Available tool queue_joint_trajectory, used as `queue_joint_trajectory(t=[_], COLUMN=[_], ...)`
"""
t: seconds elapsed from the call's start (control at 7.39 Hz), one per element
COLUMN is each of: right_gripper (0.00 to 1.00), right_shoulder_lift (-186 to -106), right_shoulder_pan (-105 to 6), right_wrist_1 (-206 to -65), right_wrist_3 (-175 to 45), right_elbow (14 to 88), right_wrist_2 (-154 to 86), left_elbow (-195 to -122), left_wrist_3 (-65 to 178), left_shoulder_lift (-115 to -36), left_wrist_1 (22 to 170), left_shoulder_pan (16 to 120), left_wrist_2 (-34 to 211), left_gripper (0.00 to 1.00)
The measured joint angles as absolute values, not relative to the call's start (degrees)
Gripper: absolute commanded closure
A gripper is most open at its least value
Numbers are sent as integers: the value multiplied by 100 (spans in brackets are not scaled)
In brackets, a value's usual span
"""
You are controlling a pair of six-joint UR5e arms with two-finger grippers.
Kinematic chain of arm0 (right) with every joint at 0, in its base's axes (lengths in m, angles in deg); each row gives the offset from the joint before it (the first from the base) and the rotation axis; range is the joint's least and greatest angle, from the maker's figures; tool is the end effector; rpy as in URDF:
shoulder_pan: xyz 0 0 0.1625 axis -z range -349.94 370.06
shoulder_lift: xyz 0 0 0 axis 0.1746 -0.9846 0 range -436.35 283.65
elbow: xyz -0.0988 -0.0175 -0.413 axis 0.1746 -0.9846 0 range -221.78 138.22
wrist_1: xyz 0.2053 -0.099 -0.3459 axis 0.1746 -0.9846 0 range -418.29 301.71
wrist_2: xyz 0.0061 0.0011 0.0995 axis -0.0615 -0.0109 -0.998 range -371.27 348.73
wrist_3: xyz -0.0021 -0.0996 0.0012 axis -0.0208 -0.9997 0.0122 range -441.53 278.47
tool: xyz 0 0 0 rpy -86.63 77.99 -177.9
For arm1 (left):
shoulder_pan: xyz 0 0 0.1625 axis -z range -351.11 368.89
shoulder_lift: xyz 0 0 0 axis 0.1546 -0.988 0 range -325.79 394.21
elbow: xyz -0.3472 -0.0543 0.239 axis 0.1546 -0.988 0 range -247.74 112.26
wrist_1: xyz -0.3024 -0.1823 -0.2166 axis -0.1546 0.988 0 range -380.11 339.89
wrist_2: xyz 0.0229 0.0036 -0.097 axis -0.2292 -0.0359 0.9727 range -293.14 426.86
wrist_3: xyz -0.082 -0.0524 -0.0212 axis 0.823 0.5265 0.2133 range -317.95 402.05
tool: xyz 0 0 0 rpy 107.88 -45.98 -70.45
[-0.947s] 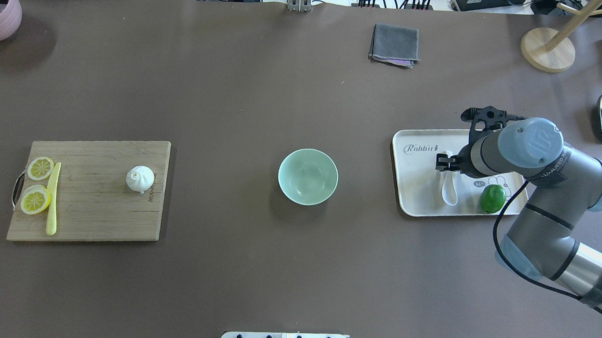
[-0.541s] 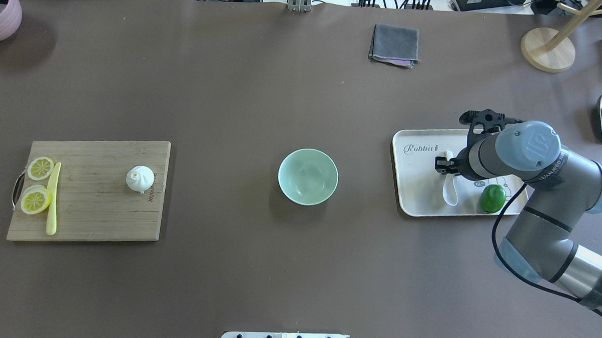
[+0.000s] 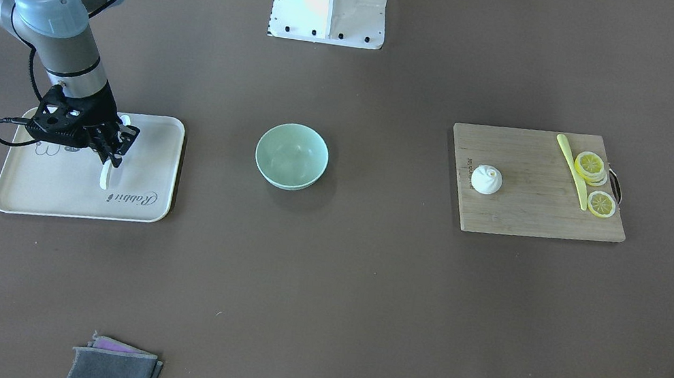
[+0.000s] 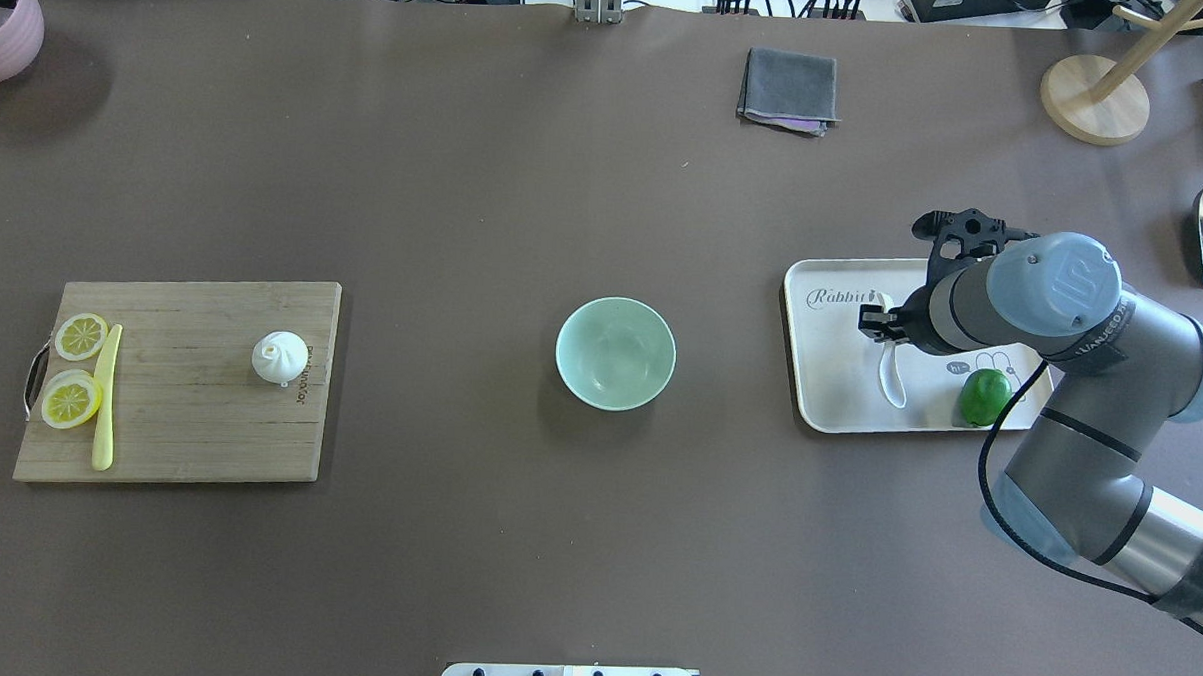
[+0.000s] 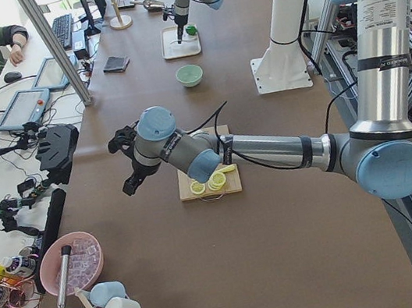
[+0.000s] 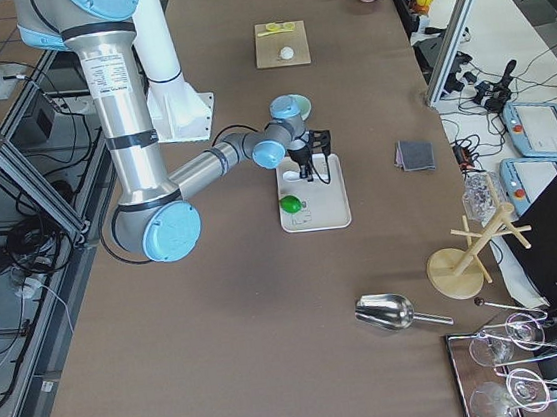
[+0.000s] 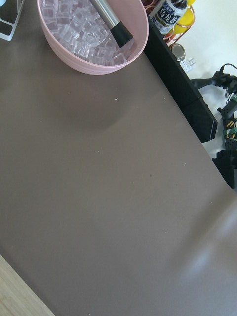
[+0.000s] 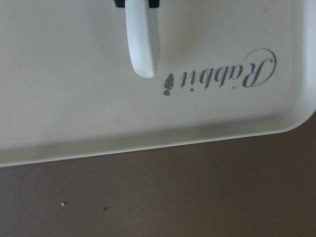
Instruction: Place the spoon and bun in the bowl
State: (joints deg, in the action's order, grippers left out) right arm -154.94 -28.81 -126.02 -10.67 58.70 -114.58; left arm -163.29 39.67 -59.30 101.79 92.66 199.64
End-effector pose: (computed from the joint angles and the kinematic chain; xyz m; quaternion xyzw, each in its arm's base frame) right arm -0.3878 -0.4543 0.4331 0.0872 -0.3786 0.1147 0.9143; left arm -0.0071 -0.5406 0.5148 0.3141 0.3524 0.1927 0.8602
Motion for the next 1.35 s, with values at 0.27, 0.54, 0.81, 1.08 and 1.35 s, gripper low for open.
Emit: queue_joint_trajectory(t=[0.27,0.54,0.81,1.08,1.35], right_gripper=[100,100,100,100,0], right_shoulder_lift=[-14727,-13717,-12775,-12054,-11858], right_shoulder_pan=[-2777,-2393,-1998,-1697,-1579], right_wrist_1=[-13496,-14748,-15568,-15846,-15880], right_wrist_3=[-20,1397,2644,3474,3720], right_elbow=[5902,5841,5456,4755,4588], right_wrist_2=[-11355,-10865,-10362,-9878,-9699], left_elbow=[-16328,-16328,-16327,-16327,-16327], left_wrist_3=[3967,3967,3967,3967,3967], left_shoulder_lift=[-5931,-5931,-5931,-5930,-5930], left_wrist_1=[10179,10179,10179,10190,10196], left_shoulder_pan=[9263,9255,9232,9218,9213], left_wrist_2=[19966,19967,19967,19963,19966], left_gripper=[2,2,2,2,2])
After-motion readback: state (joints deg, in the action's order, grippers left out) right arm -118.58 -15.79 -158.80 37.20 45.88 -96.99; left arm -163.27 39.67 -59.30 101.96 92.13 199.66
